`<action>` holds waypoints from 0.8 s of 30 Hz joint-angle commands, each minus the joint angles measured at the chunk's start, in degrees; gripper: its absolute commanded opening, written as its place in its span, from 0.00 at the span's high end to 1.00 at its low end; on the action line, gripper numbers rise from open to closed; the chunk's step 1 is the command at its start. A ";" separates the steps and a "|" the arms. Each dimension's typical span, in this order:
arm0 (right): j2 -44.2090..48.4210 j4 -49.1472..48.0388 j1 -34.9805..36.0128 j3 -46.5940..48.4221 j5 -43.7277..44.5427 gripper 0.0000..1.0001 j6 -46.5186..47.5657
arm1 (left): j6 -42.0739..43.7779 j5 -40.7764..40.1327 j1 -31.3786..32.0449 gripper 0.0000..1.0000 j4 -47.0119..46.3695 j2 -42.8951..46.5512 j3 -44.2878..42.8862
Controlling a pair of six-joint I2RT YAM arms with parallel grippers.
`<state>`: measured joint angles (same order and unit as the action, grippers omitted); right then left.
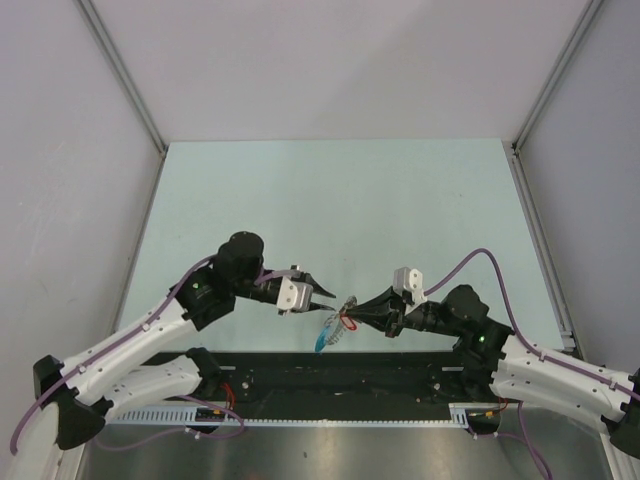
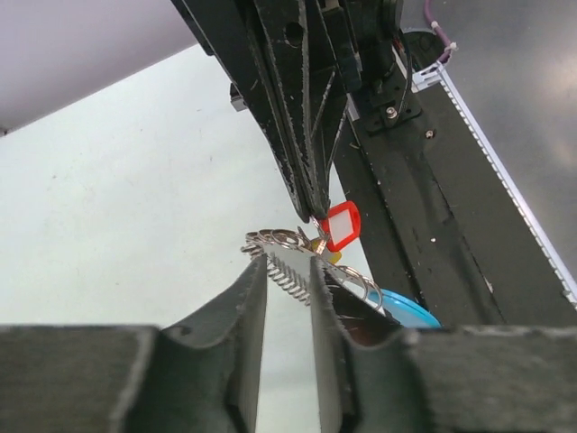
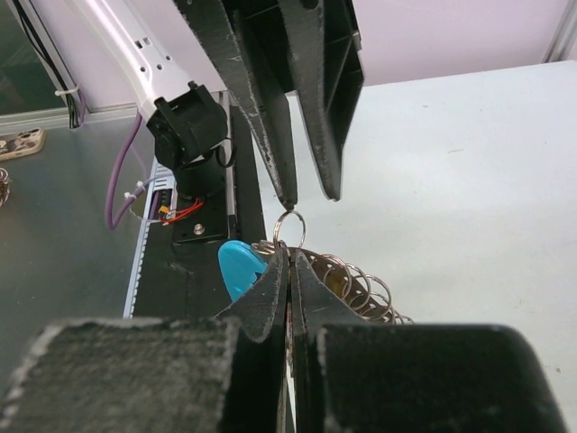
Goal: Remove the keys from the keyring
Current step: Remove the key from the keyring.
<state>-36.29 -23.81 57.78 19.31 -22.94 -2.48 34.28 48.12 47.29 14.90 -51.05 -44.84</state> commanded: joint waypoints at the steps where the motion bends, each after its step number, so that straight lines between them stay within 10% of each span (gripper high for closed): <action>1: 0.87 -3.70 0.14 1.08 0.26 1.00 0.64 | 6.05 -1.36 -0.35 0.67 7.94 -1.07 -5.16; 11: 0.88 -3.43 -0.03 1.08 3.16 1.00 -0.24 | 10.29 -0.57 -0.09 0.51 18.33 -5.73 -12.19; 24: -1.50 -3.00 -2.14 2.57 13.07 1.00 -4.46 | -29.36 -21.47 1.05 0.59 13.67 -12.94 -18.61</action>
<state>-38.00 -23.88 56.53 19.31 -16.67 -5.06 19.27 38.02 47.64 28.71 -61.23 -58.72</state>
